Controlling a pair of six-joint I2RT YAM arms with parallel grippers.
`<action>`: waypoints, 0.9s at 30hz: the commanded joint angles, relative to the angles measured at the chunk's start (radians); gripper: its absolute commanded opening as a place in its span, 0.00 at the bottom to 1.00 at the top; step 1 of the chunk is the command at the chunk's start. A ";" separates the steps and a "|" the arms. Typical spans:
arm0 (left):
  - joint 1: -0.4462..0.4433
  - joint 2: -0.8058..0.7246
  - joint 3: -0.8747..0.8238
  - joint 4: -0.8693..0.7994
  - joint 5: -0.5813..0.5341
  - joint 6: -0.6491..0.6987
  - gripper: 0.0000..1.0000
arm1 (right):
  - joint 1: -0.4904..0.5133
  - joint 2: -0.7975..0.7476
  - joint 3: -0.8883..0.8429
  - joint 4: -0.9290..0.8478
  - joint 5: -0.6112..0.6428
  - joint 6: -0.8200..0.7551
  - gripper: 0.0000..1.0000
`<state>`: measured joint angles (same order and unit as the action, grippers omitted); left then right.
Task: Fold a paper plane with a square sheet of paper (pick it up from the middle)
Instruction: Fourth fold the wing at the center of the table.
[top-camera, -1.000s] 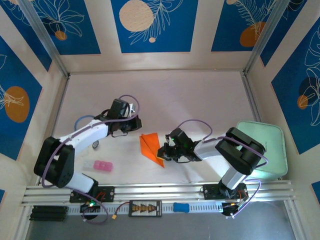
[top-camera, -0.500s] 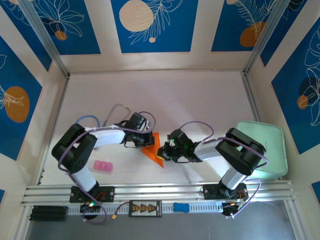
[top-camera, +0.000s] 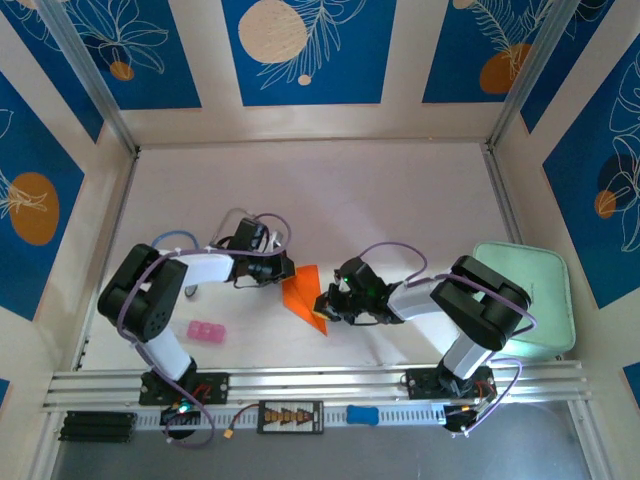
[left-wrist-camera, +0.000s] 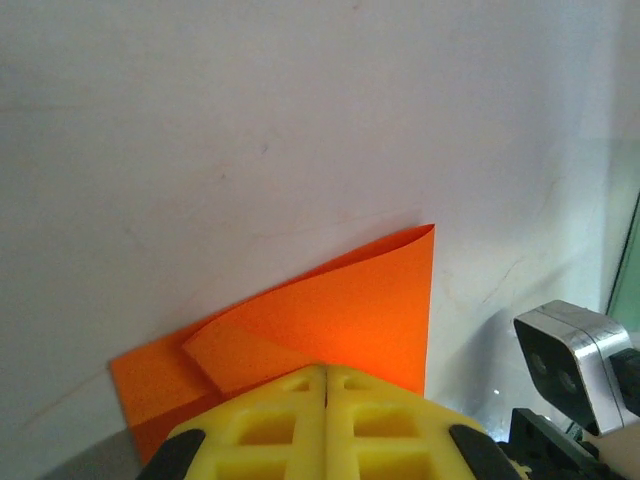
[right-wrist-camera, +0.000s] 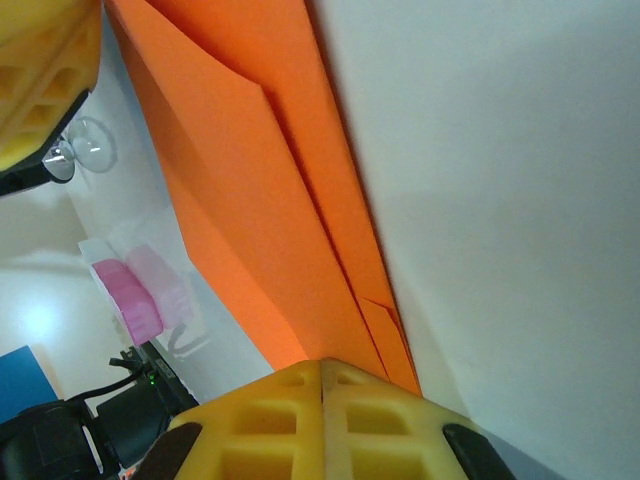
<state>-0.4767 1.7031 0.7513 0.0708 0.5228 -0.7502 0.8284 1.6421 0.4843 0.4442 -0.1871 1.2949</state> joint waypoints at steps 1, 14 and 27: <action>0.024 0.043 0.001 0.004 0.008 0.030 0.02 | 0.004 0.074 -0.040 -0.226 0.038 0.001 0.00; 0.101 0.108 0.084 -0.127 -0.076 0.090 0.01 | 0.000 0.066 -0.038 -0.239 0.034 -0.019 0.00; 0.088 0.118 0.062 -0.098 0.012 0.102 0.00 | -0.046 -0.221 0.019 -0.412 0.105 -0.182 0.01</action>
<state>-0.3882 1.7874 0.8330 0.0158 0.5358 -0.6846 0.8055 1.5002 0.5076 0.1856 -0.1299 1.1805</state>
